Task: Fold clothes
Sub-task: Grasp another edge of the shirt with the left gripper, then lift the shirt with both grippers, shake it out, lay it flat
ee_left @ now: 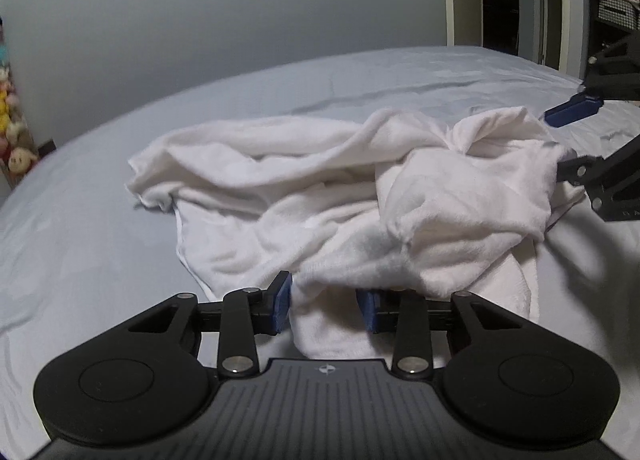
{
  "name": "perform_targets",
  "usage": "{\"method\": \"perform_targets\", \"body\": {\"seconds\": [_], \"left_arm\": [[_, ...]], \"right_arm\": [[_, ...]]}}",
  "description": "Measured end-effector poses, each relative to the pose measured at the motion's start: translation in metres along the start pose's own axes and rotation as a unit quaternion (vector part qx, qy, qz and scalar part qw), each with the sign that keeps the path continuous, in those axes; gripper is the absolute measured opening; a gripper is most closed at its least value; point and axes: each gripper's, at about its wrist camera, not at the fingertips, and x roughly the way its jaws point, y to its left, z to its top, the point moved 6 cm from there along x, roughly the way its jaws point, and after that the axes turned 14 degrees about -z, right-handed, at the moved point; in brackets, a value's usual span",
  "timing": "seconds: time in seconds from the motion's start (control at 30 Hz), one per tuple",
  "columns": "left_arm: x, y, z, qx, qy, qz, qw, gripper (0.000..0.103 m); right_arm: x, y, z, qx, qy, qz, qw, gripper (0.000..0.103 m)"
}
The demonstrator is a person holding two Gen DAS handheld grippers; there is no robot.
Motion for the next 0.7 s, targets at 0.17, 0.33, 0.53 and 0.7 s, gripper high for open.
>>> {"method": "perform_targets", "body": {"seconds": [0.17,0.33,0.53,0.7], "left_arm": [[0.001,-0.002,-0.001,0.041,0.002,0.018,0.999,0.04],[-0.001,-0.011,-0.001,0.067,-0.001,0.007,0.9977,0.025],[-0.006,-0.007,0.002,0.039,-0.002,0.01,0.9992,0.007],[-0.021,0.003,0.008,-0.023,-0.01,0.018,0.9995,0.005]], "right_arm": [[-0.003,0.011,0.004,-0.04,-0.018,0.012,0.999,0.039],[-0.002,0.008,0.003,-0.016,-0.01,0.046,0.999,0.011],[-0.01,0.0,0.005,0.021,-0.01,0.046,0.999,0.008],[-0.013,-0.011,0.01,0.067,-0.004,0.038,0.997,0.007]]}}
